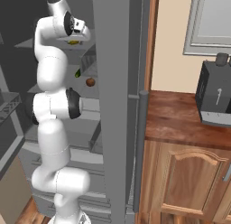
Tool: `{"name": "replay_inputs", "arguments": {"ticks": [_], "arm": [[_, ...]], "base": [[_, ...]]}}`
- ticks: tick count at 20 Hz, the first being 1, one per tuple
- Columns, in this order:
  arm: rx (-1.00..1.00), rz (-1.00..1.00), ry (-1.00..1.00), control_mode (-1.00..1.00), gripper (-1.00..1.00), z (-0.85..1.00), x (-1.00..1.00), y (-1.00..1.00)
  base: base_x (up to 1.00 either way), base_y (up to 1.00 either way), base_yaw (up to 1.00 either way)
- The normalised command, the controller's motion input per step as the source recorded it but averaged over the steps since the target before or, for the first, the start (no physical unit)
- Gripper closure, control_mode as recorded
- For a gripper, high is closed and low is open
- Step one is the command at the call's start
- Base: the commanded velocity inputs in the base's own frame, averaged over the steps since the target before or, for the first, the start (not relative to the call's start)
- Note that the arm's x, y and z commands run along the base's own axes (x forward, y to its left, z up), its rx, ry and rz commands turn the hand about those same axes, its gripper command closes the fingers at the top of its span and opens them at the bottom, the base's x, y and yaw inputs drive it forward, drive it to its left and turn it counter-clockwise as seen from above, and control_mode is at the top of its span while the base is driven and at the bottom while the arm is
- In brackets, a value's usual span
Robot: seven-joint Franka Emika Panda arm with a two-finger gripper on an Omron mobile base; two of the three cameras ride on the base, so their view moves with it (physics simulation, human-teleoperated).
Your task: Pick up the apple and banana from the fridge and place one fruit on each plate on the dining counter.
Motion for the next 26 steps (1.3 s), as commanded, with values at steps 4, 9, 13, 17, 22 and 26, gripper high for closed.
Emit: {"name": "replay_inputs", "arguments": {"ticks": [4,9,13,17,22,26], "arm": [[-0.07,-0.03,0.00,-1.00,1.00,-0.84,0.34,0.11],[-0.02,-0.10,0.00,-1.00,1.00,-0.67,0.02,-0.17],[0.01,-0.18,0.00,-1.00,1.00,-0.74,-0.37,-0.63],[0.02,-0.27,0.00,-1.00,1.00,-0.57,-0.62,-0.30],[0.05,-0.23,-0.05,-1.00,1.00,-0.30,-0.78,-0.06],[0.20,-0.07,-0.16,-1.00,1.00,0.28,-0.85,0.00]], "base": [[0.00,0.00,0.00],[0.00,0.00,0.00],[0.00,0.00,0.00],[0.00,0.00,0.00],[0.00,0.00,0.00],[0.00,0.00,0.00]]}}
